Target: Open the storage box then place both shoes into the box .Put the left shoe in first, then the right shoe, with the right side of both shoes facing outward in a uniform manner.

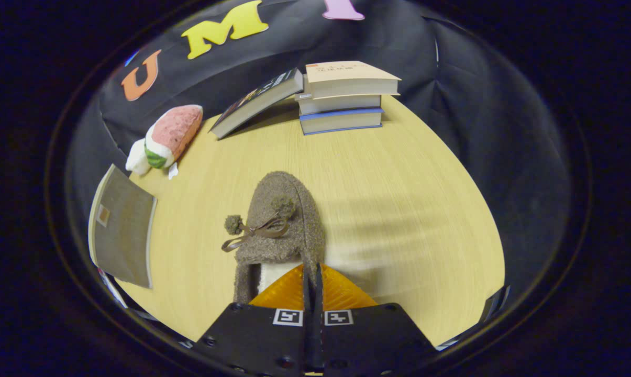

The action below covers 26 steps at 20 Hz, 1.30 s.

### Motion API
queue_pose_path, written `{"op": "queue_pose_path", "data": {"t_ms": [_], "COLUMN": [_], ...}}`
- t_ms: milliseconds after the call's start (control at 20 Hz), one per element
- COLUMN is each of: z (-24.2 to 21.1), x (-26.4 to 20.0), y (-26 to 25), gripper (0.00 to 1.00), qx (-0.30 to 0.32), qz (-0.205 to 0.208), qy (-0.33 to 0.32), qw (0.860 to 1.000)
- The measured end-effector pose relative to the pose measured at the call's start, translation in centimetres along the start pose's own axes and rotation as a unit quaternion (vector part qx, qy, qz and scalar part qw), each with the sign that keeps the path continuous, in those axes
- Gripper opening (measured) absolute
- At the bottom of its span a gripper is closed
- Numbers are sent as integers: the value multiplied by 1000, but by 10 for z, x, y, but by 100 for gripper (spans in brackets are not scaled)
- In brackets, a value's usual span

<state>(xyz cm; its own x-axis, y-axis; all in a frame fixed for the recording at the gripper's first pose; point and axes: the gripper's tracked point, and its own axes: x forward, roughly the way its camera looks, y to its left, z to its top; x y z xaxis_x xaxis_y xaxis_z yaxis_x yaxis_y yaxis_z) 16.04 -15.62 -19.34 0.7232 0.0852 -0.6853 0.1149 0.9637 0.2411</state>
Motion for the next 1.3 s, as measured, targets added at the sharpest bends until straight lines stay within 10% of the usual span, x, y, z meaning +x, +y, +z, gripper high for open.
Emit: {"op": "queue_pose_path", "data": {"t_ms": [500,1300], "z": [31,42], "x": [-78,-160], "y": [69,332], "gripper": [0,0], "qx": [55,27], "qz": [18,73], "qy": [-56,-92], "qw": [997,993]}}
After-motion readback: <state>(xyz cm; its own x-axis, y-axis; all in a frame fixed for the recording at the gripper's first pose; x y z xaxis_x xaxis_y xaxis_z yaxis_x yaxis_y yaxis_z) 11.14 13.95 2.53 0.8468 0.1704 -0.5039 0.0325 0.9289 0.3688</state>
